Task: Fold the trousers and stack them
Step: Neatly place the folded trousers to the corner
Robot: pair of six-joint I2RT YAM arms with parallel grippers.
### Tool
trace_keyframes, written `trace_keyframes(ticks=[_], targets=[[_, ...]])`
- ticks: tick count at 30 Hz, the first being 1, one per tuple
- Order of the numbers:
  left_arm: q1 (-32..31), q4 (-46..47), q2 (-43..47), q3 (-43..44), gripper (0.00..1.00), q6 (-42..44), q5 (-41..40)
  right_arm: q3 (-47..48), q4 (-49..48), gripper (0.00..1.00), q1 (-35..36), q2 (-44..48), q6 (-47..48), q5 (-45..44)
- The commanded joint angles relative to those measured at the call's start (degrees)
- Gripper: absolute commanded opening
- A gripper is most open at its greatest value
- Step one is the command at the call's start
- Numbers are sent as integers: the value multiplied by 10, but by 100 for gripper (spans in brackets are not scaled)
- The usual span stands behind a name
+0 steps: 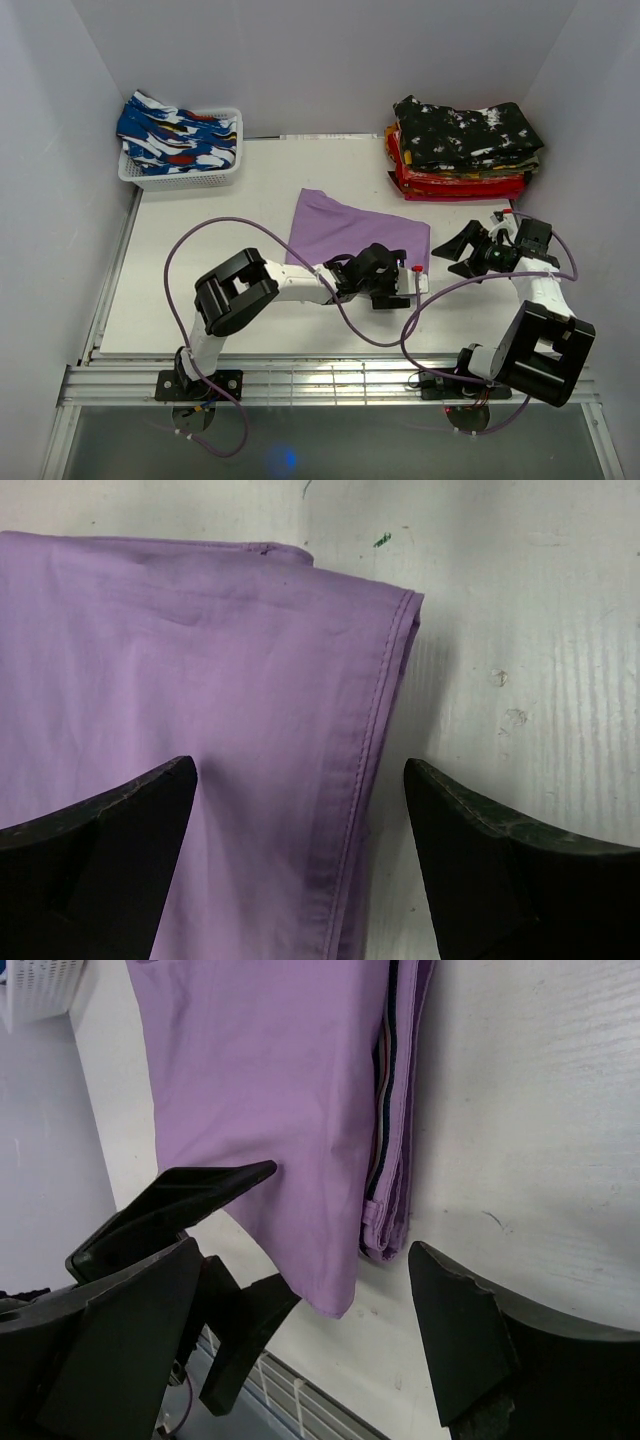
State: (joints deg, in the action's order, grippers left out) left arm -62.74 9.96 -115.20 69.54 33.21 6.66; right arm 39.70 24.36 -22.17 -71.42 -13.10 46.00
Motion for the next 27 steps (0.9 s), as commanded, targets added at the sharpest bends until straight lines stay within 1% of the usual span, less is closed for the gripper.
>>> trace_keyframes(ticks=[1, 6, 10, 12, 13, 14, 16, 17, 18, 20, 21, 24, 25, 27], targets=[[-10, 32, 16, 22, 95, -9, 5, -16, -60, 90, -2, -4, -37, 25], [-14, 24, 9, 24, 95, -10, -1, -23, -64, 92, -2, -14, -36, 29], [-14, -19, -34, 45, 86, 7, -16, -28, -63, 96, -2, -7, -40, 25], [-12, -34, -49, 57, 78, 7, -28, -35, -67, 98, -3, -5, -46, 26], [-10, -41, -61, 60, 74, 4, -25, -38, -67, 97, -3, -5, -51, 26], [-8, -52, -64, 64, 62, -2, -22, -45, -67, 95, -3, -6, -53, 26], [-5, -57, -57, 67, 51, -23, -1, -52, -69, 91, -3, -9, -58, 24], [-1, -63, -54, 67, 47, -29, 9, -57, -71, 90, -3, -10, -61, 23], [1, -64, -50, 67, 40, -33, 24, -66, -76, 90, -2, -10, -66, 23], [8, -72, -39, 70, 33, -53, 38, -74, -91, 90, -2, -11, -82, 22], [12, -75, -35, 72, 27, -61, 48, -83, -97, 90, -2, -11, -87, 22], [31, -92, -28, 91, 15, -103, 87, -97, -124, 90, -2, -14, -102, 21], [42, -94, -26, 96, 8, -116, 110, -108, -133, 90, -1, -14, -106, 22], [52, -97, -22, 108, 3, -147, 127, -120, -160, 90, 5, -20, -124, 21]])
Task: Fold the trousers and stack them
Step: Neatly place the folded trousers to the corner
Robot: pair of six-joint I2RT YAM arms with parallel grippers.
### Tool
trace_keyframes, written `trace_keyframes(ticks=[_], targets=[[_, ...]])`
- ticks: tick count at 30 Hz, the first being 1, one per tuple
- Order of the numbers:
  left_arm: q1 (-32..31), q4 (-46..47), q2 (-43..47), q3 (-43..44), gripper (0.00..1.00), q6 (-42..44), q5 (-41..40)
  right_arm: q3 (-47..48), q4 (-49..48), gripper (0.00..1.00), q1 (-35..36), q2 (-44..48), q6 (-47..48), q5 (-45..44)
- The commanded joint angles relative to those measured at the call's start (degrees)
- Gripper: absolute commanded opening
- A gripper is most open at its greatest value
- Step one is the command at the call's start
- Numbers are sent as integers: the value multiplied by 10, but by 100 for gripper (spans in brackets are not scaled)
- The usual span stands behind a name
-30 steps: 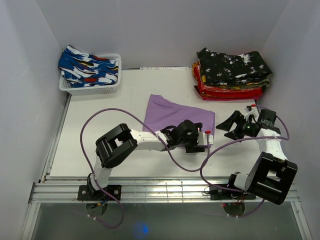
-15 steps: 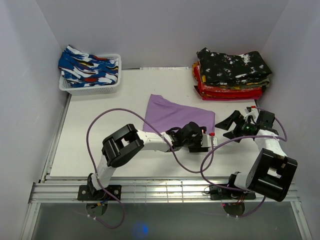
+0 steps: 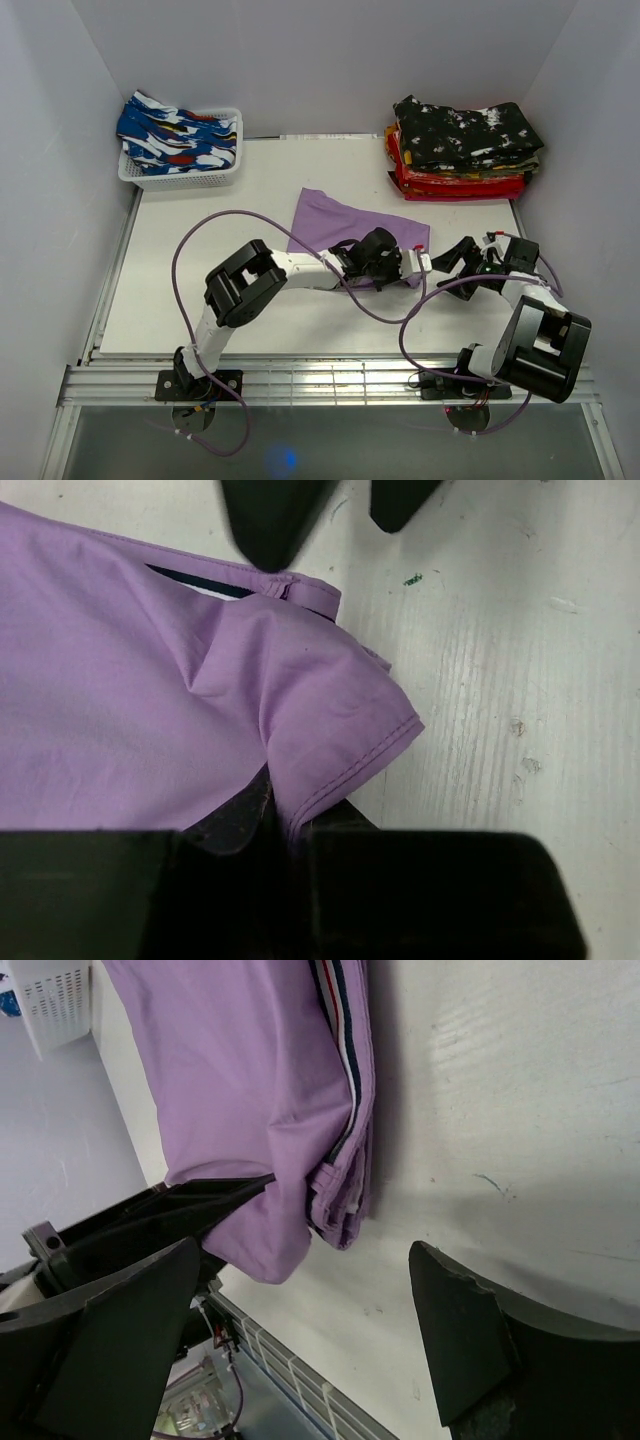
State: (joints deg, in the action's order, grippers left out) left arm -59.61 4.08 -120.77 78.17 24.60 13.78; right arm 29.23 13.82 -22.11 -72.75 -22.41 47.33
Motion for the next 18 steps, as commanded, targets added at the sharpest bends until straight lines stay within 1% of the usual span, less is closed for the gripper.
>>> trace_keyframes(ticks=[1, 5, 9, 10, 14, 18], targets=[[27, -38, 35, 23, 1, -66, 66, -27, -67, 90, 7, -7, -38, 7], [30, -38, 47, 17, 0, -71, 105, -58, -156, 90, 22, -13, -90, 9], [31, -38, 53, 12, 0, -77, 114, -73, -238, 90, 56, -34, -146, 11], [31, -38, 55, 11, 0, -77, 114, -75, -274, 90, 63, -37, -169, 10], [31, -38, 57, 9, 0, -78, 114, -78, -327, 90, 98, -61, -213, -7], [31, -35, 55, 15, 0, -85, 110, -78, -344, 90, 120, -90, -239, -25]])
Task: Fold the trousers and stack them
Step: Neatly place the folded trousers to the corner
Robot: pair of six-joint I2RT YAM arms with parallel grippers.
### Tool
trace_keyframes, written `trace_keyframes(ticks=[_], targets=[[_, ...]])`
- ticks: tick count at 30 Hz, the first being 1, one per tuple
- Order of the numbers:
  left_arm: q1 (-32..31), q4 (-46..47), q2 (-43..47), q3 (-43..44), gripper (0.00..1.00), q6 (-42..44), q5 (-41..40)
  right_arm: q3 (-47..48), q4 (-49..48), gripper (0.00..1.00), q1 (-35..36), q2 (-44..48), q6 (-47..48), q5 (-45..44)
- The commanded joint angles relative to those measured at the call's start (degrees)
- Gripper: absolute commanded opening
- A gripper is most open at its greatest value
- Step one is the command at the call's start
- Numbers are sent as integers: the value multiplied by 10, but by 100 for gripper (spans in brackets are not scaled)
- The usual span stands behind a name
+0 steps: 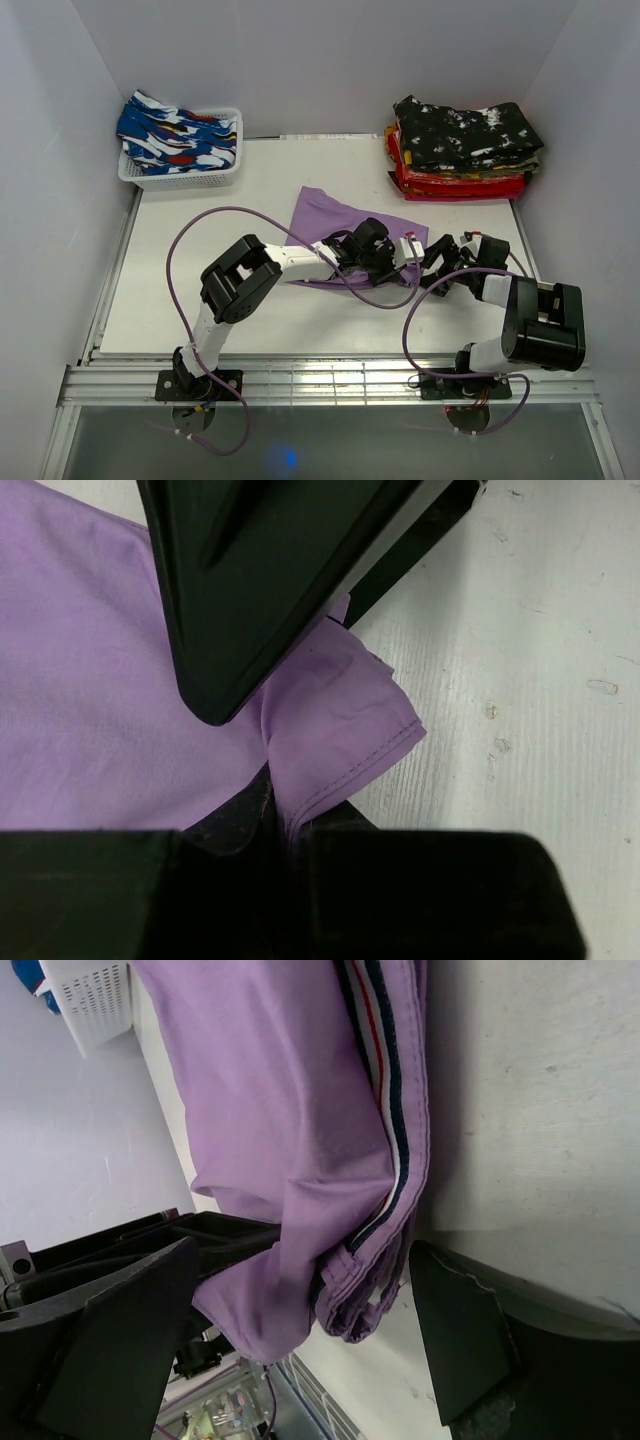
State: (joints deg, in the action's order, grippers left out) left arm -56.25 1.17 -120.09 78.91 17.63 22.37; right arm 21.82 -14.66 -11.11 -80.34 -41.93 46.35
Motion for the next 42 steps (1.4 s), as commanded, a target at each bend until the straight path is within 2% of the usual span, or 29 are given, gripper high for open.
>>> trace_keyframes(ticks=[1, 18, 21, 22, 24, 31, 32, 33, 34, 35, 36, 37, 38, 39, 42], targets=[[-2, -5, 49, 9, 0, -19, 22, -3, -57, 90, 11, -18, -45, -18], [18, 20, 45, 30, 0, -86, 30, -12, -61, 99, 28, -36, -70, -45], [18, 26, 49, 25, 0, -92, 29, -6, -76, 91, 28, -50, -83, -41], [18, 29, 49, 23, 0, -95, 28, -5, -79, 85, 29, -54, -87, -41], [18, 35, 48, 24, 0, -99, 25, 1, -85, 80, 31, -61, -94, -39], [18, 30, 31, 43, 0, -102, 21, -3, -87, 77, 35, -58, -108, -42], [18, 29, 31, 43, 0, -103, 24, -4, -87, 74, 35, -59, -108, -45], [18, 29, 30, 44, 1, -103, 27, -4, -89, 62, 35, -61, -107, -47], [18, 26, 30, 44, 6, -103, 29, -3, -89, 56, 35, -62, -107, -48], [18, 26, 31, 44, 18, -103, 31, -3, -90, 50, 35, -66, -107, -50], [18, 25, 33, 43, 25, -102, 31, -3, -92, 44, 35, -68, -107, -51], [18, 24, 40, 41, 30, -95, 34, 0, -92, 34, 35, -69, -103, -51], [18, 23, 46, 37, 38, -91, 36, 3, -88, 30, 35, -71, -99, -53], [18, 23, 52, 30, 41, -88, 38, 6, -86, 22, 35, -71, -95, -54], [18, -9, 85, 19, 48, -73, 46, 12, -72, 8, 35, -69, -82, -57]])
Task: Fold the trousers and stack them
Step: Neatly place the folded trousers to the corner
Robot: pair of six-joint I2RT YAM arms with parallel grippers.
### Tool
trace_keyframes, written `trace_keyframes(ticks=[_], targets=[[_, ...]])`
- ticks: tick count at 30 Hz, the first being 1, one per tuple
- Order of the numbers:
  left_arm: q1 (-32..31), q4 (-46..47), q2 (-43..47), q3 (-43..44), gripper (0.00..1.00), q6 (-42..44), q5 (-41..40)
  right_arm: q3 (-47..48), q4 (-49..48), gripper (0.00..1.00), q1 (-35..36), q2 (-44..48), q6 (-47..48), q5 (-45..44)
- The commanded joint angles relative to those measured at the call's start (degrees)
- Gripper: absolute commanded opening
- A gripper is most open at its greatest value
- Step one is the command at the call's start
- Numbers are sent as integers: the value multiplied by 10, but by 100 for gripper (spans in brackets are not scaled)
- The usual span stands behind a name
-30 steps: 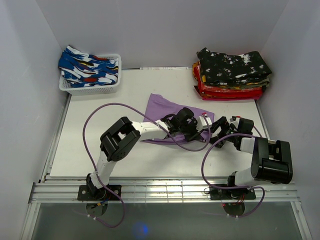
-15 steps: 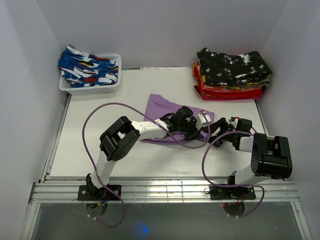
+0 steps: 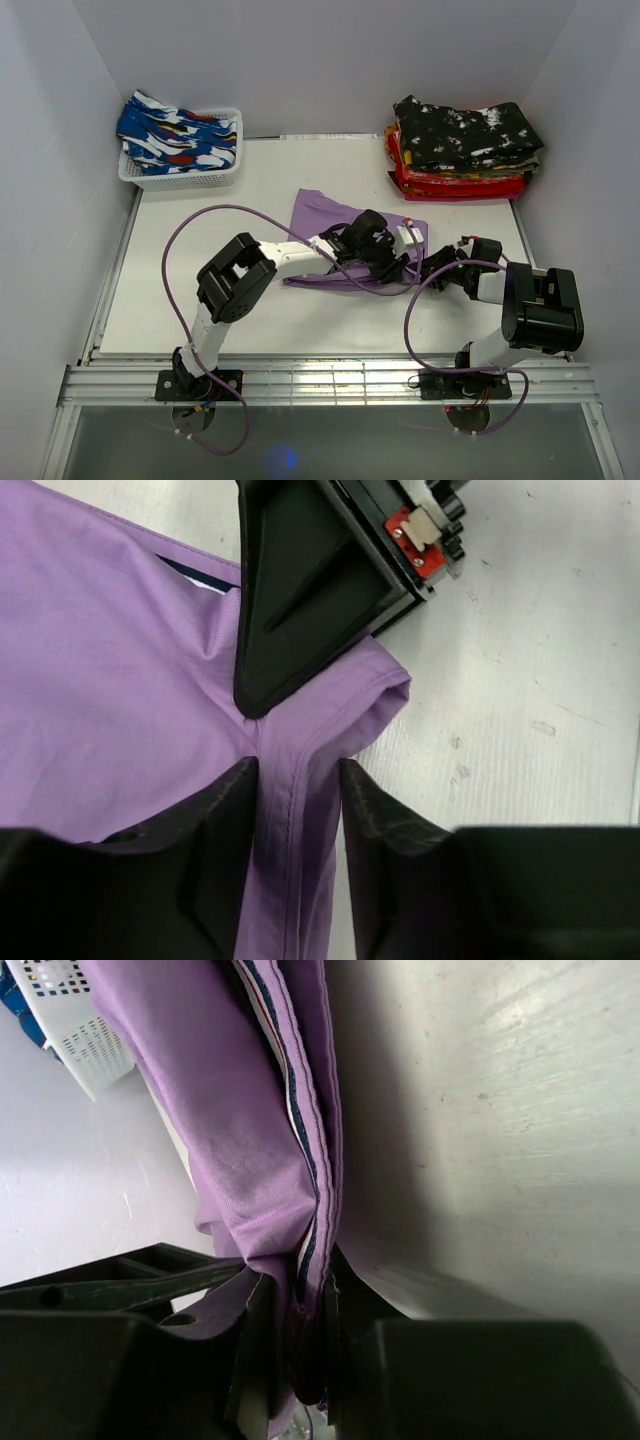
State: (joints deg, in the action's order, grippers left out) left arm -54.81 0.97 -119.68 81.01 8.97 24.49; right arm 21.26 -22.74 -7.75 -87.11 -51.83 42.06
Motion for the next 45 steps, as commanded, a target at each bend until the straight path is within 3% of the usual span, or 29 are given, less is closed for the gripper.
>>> trace_keyframes(ticks=[1, 8, 12, 14, 17, 20, 27, 35, 45], targets=[[3, -43, 93, -6, 51, 17, 23, 19, 14, 8, 1, 0, 22, -15], [77, -177, 310, -127, 63, -48, 43, 44, 77, 8, 1, 18, 81, -15], [192, -269, 375, -161, 71, -109, 15, 63, 124, 8, 1, 23, 133, -16], [244, -315, 382, -181, 73, -146, 27, 71, 142, 8, 1, 25, 158, -17], [374, -346, 379, -216, 73, -194, 77, 87, 182, 8, 1, 27, 211, -21], [417, -332, 369, -251, 73, -224, 115, 99, 213, 8, 1, 28, 252, -25], [416, -262, 334, -306, 72, -285, 132, 119, 263, 8, 10, 35, 302, -42], [407, -139, 298, -374, 71, -410, 138, 117, 275, 8, 20, 34, 314, -58], [348, -94, 255, -389, 65, -497, 42, 120, 273, 8, 30, 30, 306, -80]])
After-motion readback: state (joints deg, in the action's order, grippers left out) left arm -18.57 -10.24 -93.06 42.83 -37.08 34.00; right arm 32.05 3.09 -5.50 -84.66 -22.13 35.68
